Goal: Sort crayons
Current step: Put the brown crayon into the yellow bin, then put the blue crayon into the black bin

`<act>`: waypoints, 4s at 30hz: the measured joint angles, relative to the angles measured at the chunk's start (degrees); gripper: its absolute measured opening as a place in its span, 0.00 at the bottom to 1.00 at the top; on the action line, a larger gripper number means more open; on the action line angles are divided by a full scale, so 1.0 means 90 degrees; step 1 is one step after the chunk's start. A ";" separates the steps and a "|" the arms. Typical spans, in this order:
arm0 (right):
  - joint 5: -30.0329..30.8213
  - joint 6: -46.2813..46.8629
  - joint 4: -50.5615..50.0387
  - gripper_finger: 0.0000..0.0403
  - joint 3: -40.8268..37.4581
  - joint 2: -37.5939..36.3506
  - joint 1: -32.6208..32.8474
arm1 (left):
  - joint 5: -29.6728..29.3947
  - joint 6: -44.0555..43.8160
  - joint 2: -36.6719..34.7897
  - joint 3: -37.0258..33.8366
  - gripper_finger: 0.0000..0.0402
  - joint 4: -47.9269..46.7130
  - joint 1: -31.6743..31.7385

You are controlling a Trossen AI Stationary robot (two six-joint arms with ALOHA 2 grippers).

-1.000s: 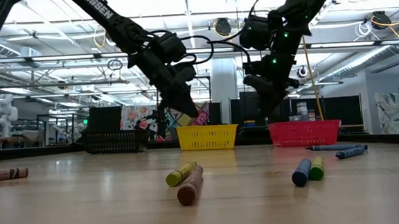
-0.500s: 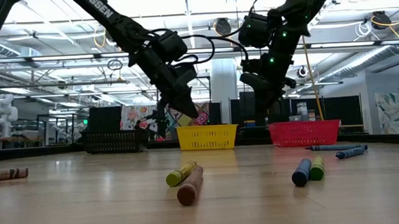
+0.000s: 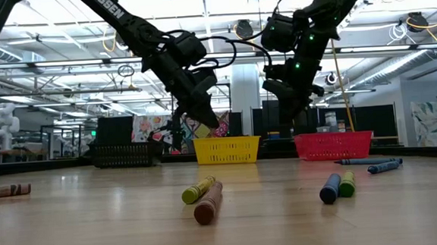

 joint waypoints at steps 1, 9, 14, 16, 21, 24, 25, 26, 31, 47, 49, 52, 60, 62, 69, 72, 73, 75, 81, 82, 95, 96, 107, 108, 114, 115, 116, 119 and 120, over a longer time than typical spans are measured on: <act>0.0000 0.0001 0.0000 0.21 0.0000 0.0000 0.0000 | 0.0000 -0.0003 0.0000 0.0000 0.07 0.0000 0.0000; -0.0001 0.0001 0.0000 0.21 0.0000 0.0000 0.0000 | 0.0027 -0.0112 0.0000 0.0000 0.08 0.0062 0.0014; 0.0001 0.0001 0.0000 0.21 0.0000 0.0000 0.0000 | 0.0029 -0.0105 0.0000 0.0000 0.12 0.0059 0.0020; 0.0001 -0.0001 0.0000 0.21 0.0000 0.0000 0.0000 | 0.0022 -0.0037 0.0000 0.0000 0.15 0.0044 0.0025; 0.0001 0.0001 0.0000 0.21 0.0000 0.0000 0.0000 | -0.0005 0.0233 0.0000 0.0000 0.20 0.0039 0.0025; 0.0001 0.0000 0.0000 0.21 0.0000 0.0000 0.0000 | -0.0005 0.0277 0.0000 0.0000 0.20 0.0041 0.0025; 0.0001 0.0001 0.0000 0.21 0.0000 0.0000 0.0000 | -0.0010 0.0272 0.0000 0.0000 0.20 0.0041 0.0025; 0.0000 0.0001 0.0000 0.21 0.0000 0.0000 0.0000 | -0.0038 0.0241 0.0000 0.0000 0.20 0.0046 0.0025; -0.0001 0.0001 0.0000 0.21 0.0000 0.0000 0.0000 | -0.0107 0.0233 0.0000 0.0000 0.20 0.0050 0.0003; 0.0001 0.0001 0.0000 0.21 0.0000 0.0000 0.0000 | -0.0172 0.0228 0.0000 0.0002 0.20 0.0240 -0.0022; 0.0000 -0.0001 -0.0002 0.21 0.0000 0.0000 0.0000 | -0.0156 0.0228 0.0000 0.0001 0.20 0.0239 -0.0017; 0.0001 0.0001 0.0000 0.21 0.0000 0.0000 0.0000 | 0.0152 0.0228 0.0000 0.0002 0.20 0.0238 0.0004; 0.0000 0.0000 -0.0002 0.21 0.0000 0.0000 0.0000 | 0.0474 -0.0034 -0.0034 0.0002 0.15 -0.0111 -0.0053; 0.0001 -0.0001 -0.0002 0.21 0.0000 0.0000 0.0000 | 0.0466 0.0126 -0.0064 0.0005 0.13 -0.0338 -0.0086; 0.0000 0.0000 -0.0002 0.21 0.0000 0.0000 0.0000 | 0.0415 0.0284 -0.0063 0.0010 0.11 -0.1213 -0.0209; 0.0001 0.0001 -0.0002 0.21 0.0000 0.0000 0.0000 | 0.0402 0.0284 -0.0103 0.0009 0.11 -0.1484 -0.0299; 0.0001 -0.0002 -0.0002 0.21 0.0000 0.0000 0.0000 | 0.0398 0.0284 -0.0130 0.0010 0.11 -0.1551 -0.0342; 0.0001 -0.0002 0.0008 0.21 0.0000 0.0000 0.0000 | 0.0398 0.0274 -0.0205 0.0008 0.11 -0.1585 -0.0423; -0.0002 -0.0002 0.0308 0.21 0.0000 0.0000 0.0000 | 0.0250 0.0472 -0.0678 0.0005 0.11 -0.2047 -0.0622; -0.0002 -0.0003 0.0344 0.21 0.0000 0.0000 0.0000 | 0.0166 0.0549 -0.0744 0.0005 0.11 -0.2058 -0.0640; 0.0003 -0.0002 0.0737 0.21 0.0000 0.0000 0.0000 | -0.0386 0.0571 -0.1277 0.0007 0.11 -0.3232 -0.1012; 0.0003 -0.0013 0.0807 0.21 0.0000 0.0000 -0.0001 | -0.0401 0.0571 -0.1294 0.0007 0.11 -0.3332 -0.1079; -0.1837 -0.0479 0.0760 0.21 0.0000 0.0000 -0.0005 | -0.0420 0.0401 -0.1308 0.0005 0.11 -0.4091 -0.1872; -0.2134 -0.0507 0.0759 0.21 0.0000 0.0000 -0.0002 | -0.0448 0.0401 -0.1338 0.0005 0.11 -0.4208 -0.1924; -0.3615 -0.0587 0.0755 0.21 0.0000 0.0000 0.0061 | -0.0833 0.0285 -0.1440 0.0000 0.11 -0.4971 -0.2166; -0.3703 -0.0638 0.0758 0.21 0.0000 0.0000 0.0101 | -0.0883 0.0220 -0.1458 0.0000 0.11 -0.5048 -0.2206; -0.3789 -0.0715 0.0756 0.21 0.0000 0.0000 0.0148 | -0.0914 0.0151 -0.1468 0.0006 0.11 -0.5127 -0.2240; -0.3818 -0.0915 0.0673 0.21 0.0000 0.0000 0.0340 | -0.0937 0.0046 -0.1523 -0.0030 0.11 -0.5397 -0.2358; -0.3817 -0.0983 0.0564 0.21 0.0000 0.0000 0.0411 | -0.0944 0.0011 -0.1541 -0.0032 0.11 -0.5380 -0.2396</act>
